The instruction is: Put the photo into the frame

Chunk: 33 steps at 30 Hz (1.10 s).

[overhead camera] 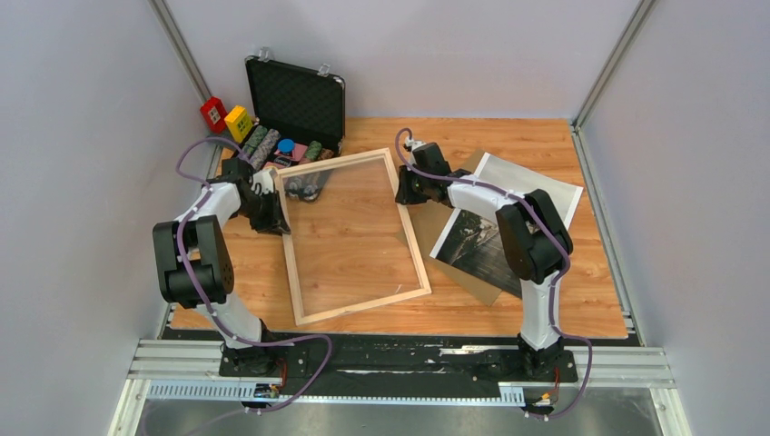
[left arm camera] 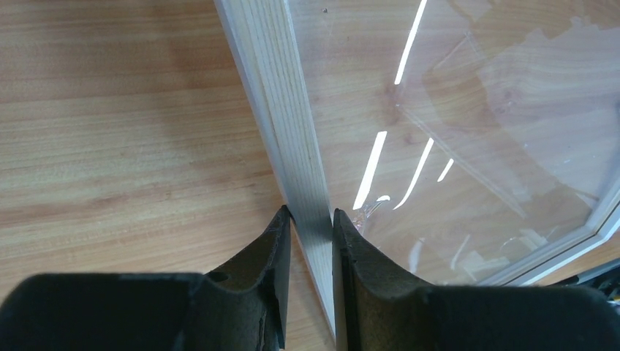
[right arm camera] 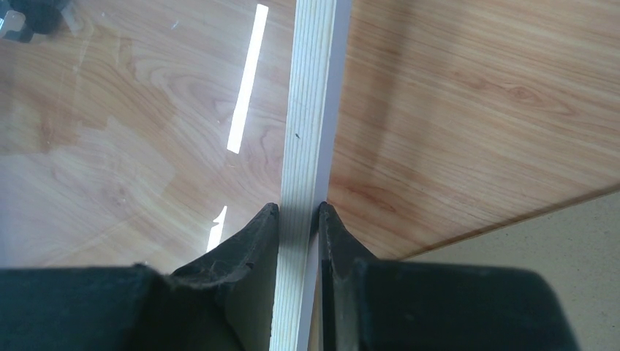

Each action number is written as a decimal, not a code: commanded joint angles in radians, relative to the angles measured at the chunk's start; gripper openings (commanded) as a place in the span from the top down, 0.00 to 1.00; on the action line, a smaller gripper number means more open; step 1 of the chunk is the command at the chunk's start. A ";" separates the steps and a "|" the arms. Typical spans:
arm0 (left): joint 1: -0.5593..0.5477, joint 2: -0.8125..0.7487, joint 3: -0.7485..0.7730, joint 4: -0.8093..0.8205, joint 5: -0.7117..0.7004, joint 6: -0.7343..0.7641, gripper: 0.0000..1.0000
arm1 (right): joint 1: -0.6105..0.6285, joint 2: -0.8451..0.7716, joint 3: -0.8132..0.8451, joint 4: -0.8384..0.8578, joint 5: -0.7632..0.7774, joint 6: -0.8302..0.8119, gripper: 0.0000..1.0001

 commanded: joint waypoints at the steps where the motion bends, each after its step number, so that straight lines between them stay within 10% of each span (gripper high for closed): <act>1: -0.003 0.007 0.028 0.013 0.032 -0.001 0.91 | 0.008 -0.062 0.000 0.026 -0.072 0.014 0.95; 33: -0.003 0.095 0.211 0.054 -0.068 -0.010 1.00 | 0.074 -0.002 0.052 0.032 -0.120 0.035 0.95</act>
